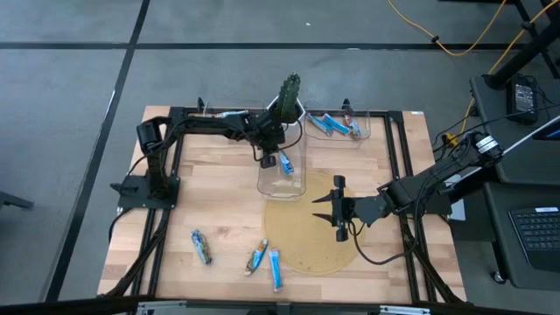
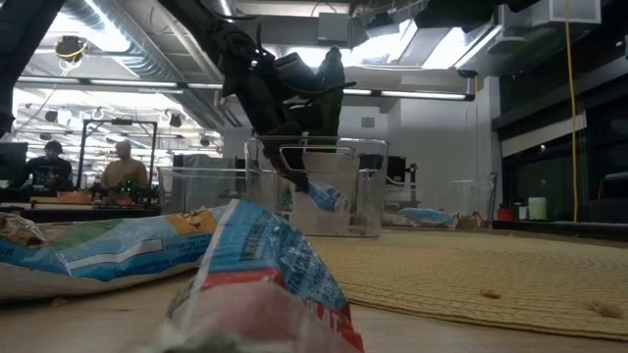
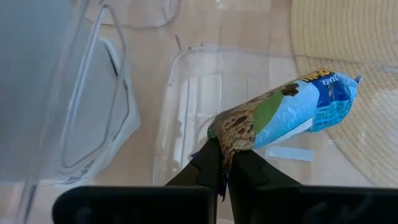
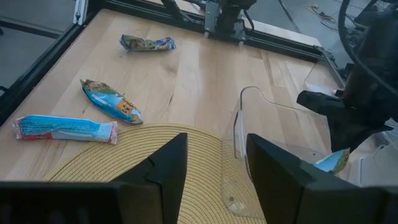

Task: Pick and place Granola Bars by type
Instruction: Put the blue green granola bar into the middle transparent bin

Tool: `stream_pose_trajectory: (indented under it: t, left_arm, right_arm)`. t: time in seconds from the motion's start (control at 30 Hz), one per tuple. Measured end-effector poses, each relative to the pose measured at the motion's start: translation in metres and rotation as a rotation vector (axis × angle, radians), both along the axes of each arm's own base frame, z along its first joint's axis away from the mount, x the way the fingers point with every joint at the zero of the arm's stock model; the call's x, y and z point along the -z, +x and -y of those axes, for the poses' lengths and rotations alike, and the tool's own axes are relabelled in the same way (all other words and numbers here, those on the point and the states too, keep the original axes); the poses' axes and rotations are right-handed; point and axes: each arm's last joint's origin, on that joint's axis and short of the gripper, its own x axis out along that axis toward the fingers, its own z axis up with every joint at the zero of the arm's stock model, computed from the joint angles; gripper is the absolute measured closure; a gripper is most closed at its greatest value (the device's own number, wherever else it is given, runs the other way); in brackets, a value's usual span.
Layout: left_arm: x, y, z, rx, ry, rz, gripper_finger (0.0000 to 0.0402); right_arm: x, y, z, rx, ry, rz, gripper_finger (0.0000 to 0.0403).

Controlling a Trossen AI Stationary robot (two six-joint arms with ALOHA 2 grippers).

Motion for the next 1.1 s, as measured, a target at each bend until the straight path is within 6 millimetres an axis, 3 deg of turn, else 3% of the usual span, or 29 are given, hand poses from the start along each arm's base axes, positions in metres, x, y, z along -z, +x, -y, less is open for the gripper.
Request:
stream_pose_trajectory:
  t: [0.7,1.1]
  left_arm:
    - [0.01,0.002,-0.001,0.005,-0.025,-0.017,0.0396]
    - [0.014,0.004,-0.002,-0.001,-0.02,-0.02,0.0372]
  right_arm:
    - [0.0,0.0,0.0,-0.002,0.002,-0.001,0.0234]
    - [0.0,0.0,0.0,-0.004,0.005,-0.002,0.0234]
